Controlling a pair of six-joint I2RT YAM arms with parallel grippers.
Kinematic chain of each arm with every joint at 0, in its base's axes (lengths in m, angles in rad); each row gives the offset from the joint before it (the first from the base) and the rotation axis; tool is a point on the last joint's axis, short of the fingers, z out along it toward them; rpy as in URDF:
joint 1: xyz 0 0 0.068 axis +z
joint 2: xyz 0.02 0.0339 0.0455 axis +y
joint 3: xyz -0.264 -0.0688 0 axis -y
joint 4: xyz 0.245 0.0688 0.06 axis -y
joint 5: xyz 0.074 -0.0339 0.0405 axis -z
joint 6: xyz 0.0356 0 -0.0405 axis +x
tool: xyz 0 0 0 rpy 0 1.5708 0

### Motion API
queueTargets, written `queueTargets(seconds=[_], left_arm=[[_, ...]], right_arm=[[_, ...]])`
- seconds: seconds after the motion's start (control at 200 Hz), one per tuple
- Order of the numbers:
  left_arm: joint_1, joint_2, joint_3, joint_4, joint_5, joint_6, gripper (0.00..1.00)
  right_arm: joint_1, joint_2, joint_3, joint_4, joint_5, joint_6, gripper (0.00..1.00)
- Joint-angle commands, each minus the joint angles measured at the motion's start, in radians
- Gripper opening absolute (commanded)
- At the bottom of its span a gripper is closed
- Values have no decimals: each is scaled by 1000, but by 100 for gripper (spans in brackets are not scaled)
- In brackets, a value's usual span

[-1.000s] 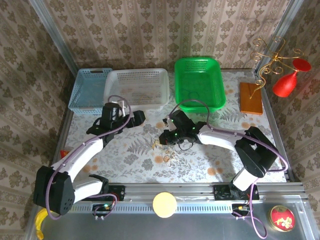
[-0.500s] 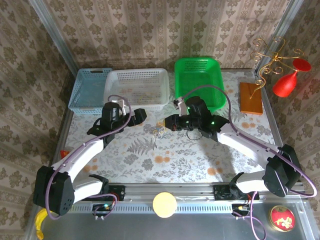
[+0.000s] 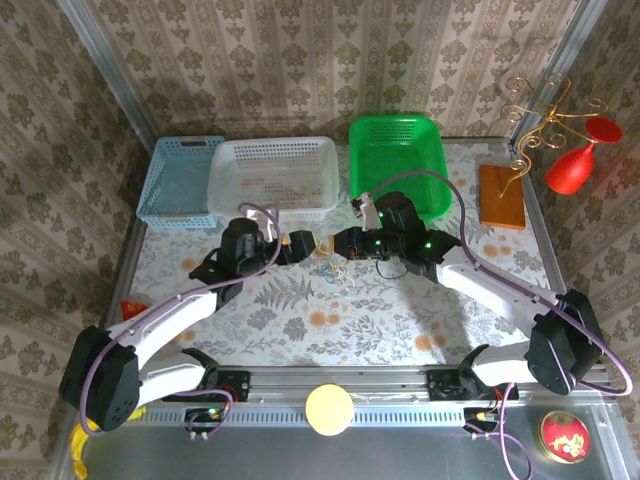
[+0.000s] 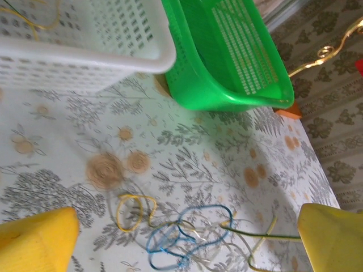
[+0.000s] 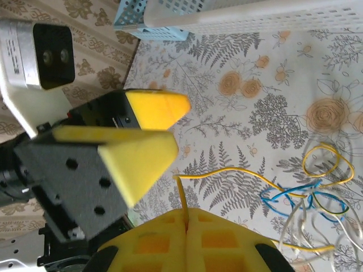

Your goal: Untangle the cables

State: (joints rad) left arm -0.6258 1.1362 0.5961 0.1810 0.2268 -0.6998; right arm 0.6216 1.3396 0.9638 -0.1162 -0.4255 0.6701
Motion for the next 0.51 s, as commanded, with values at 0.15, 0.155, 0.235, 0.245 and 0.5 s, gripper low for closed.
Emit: queueTargets(seconds=[0.15, 0.155, 0.235, 0.245, 0.5], left_arm=[[-105, 23, -33, 156, -96, -42, 100], [-106, 25, -34, 157, -98, -42, 100], [-132, 39, -39, 183, -119, -12, 100], [-136, 40, -40, 186, -123, -3, 100], [-182, 36, -93, 226, -165, 149, 100]], right_arm=[[-6, -50, -27, 54, -14, 26, 0], [-6, -52, -28, 56, -13, 25, 0], [-8, -63, -31, 62, -6, 36, 0], [-7, -63, -30, 60, -5, 35, 0], [-9, -96, 2, 49, 15, 55, 0]])
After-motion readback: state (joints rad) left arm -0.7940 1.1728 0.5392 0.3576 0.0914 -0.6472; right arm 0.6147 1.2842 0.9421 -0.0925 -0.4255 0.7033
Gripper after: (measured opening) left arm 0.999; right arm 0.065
